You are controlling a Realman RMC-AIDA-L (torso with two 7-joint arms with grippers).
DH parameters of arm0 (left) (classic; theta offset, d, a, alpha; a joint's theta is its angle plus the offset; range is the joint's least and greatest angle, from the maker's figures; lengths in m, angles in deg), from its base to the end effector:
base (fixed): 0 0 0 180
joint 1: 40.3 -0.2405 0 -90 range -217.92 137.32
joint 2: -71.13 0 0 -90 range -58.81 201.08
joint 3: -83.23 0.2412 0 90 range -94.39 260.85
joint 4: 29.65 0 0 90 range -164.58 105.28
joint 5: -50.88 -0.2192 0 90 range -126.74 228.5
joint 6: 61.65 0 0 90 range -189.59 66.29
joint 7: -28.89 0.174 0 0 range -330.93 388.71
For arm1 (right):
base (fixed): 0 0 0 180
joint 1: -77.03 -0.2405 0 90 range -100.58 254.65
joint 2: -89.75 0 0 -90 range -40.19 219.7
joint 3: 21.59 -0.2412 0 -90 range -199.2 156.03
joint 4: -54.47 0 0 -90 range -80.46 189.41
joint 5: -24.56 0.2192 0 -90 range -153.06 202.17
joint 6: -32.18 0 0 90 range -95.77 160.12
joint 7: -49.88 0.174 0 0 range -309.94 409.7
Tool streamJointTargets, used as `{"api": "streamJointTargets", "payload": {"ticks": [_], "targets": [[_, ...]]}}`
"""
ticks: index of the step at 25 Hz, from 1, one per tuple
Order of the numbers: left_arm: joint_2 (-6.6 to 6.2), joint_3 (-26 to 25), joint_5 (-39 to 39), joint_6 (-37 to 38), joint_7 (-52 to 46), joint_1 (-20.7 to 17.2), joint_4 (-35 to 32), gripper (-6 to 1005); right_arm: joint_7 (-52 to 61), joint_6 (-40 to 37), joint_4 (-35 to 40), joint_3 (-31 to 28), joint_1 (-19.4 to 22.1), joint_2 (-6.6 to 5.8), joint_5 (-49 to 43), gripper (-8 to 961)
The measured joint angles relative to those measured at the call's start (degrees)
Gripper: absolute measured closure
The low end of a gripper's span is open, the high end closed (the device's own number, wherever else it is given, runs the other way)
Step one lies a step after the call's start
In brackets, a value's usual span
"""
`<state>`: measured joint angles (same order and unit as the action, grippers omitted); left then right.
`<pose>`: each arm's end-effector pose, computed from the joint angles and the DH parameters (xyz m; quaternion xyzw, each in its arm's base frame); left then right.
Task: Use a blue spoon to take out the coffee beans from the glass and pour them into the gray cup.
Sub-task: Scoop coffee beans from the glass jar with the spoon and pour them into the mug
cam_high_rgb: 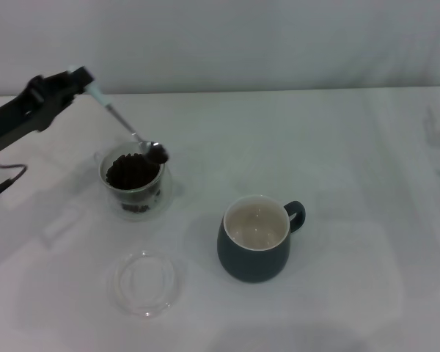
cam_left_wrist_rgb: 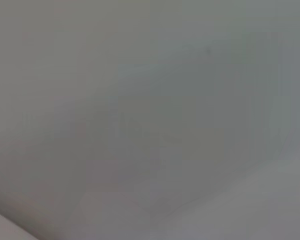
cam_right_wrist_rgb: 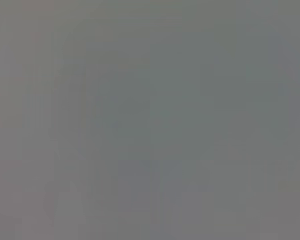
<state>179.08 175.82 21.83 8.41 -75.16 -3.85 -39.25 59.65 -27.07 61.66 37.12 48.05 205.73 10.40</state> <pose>-0.2456 0.4097 0.0053 -0.6732 -0.5595 -0.4640 0.1358 0.3554 0.3968 0.0659 -0.6400 0.2268 0.2427 0.6928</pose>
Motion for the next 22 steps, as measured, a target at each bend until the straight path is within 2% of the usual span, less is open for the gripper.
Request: {"api": "streamJointTargets", "payload": {"ticks": [9,12,22], "targets": [[1.20,0.0,-4.1,-1.1,-1.2,5.6,0.3,867,0.0,-1.4,-0.1,0.5,-1.6,0.07,0.0,480],[2.10,0.0,-6.5,-1.8,-1.4,7.7,0.1,866,0.1,-1.4,-0.2,0.7,-1.9,0.07,0.0,480],[4.25,0.0,-10.5,-2.7,-1.6,8.7,-0.8,865,0.1,-2.1,0.2,0.7,-2.0,-0.12,0.1,480]]}}
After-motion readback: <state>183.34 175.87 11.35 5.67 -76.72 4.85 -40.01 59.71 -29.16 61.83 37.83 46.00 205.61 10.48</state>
